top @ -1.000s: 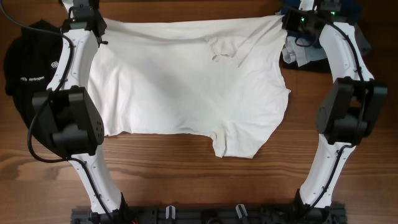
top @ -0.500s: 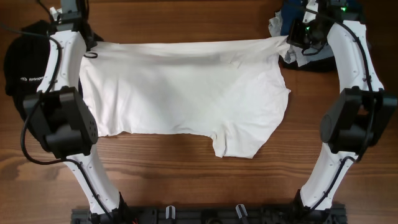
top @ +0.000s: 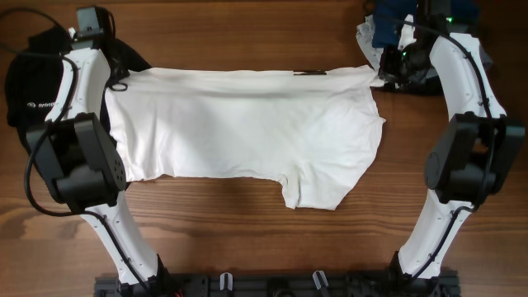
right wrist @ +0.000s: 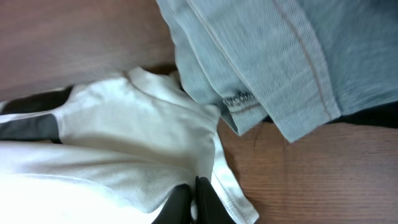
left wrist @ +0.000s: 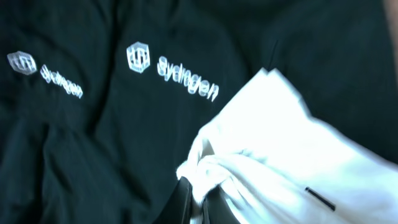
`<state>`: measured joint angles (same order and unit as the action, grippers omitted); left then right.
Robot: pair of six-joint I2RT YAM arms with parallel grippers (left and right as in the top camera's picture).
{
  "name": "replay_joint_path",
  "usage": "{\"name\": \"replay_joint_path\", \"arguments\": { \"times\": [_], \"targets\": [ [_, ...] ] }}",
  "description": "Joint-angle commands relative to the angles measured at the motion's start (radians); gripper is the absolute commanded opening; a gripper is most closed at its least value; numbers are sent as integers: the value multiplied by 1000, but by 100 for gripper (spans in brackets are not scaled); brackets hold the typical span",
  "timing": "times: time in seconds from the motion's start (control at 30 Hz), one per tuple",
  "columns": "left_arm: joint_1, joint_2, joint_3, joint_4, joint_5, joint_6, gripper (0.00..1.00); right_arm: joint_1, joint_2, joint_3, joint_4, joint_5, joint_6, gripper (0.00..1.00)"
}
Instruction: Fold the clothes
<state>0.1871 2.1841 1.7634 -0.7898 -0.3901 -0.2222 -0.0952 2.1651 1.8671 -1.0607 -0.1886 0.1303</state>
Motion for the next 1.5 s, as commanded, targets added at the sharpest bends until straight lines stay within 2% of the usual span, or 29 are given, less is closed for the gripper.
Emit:
{"name": "replay_joint_path", "arguments": {
  "times": [0.0,0.17,0.2,0.23,0.27,0.3,0.33,0.37,0.4,0.47,0.67,0.87,0.97,1.03,1.13,1.2,1.3,1.47],
  "targets": [
    [18,-7,-45,4,-3,13,4,-9,-15,-43,5,35,3,4],
    [24,-7,-52,-7,-3,13,4,-9,-15,-63,-2,35,1,5],
    [24,-7,-52,-12,-3,13,4,-9,-15,-63,-5,35,0,10],
    [24,-7,-52,-16,-3,13,9,-9,-15,-63,-8,35,0,24],
    [24,-7,-52,-23,-3,13,14,-9,-15,-63,-11,35,0,39],
    [24,-7,-52,-31,-3,13,31,-9,-15,-63,-15,36,0,54],
    [24,-7,-52,-39,-3,13,48,-9,-15,-63,-19,35,0,60],
    [24,-7,-52,-47,-3,13,57,-9,-15,-63,-22,35,0,68],
    [24,-7,-52,-54,-3,13,67,-9,-16,-62,-25,33,0,71],
    [24,-18,-50,-69,-2,13,74,-9,-25,-57,-32,31,0,74],
    [24,-166,4,-108,9,12,80,-12,-138,-32,-44,-32,-29,78],
    [24,-465,35,-226,16,4,83,-14,-358,-32,-102,-41,-31,82],
    [24,-579,35,-314,72,-6,83,-14,-412,-33,-143,-50,-34,82],
    [24,-655,35,-414,169,-47,84,-14,-439,-33,-199,-92,-34,81],
    [24,-687,35,-546,304,-48,82,-14,-443,-35,-267,-105,-23,78],
    [24,-684,34,-625,354,-54,77,-14,-451,-48,-298,-104,-23,79],
    [24,-683,2,-700,356,-122,76,-13,-485,-96,-317,-101,-23,79],
    [20,-699,-141,-742,415,-131,76,1,-615,-297,-276,-102,3,82]
  ]
}}
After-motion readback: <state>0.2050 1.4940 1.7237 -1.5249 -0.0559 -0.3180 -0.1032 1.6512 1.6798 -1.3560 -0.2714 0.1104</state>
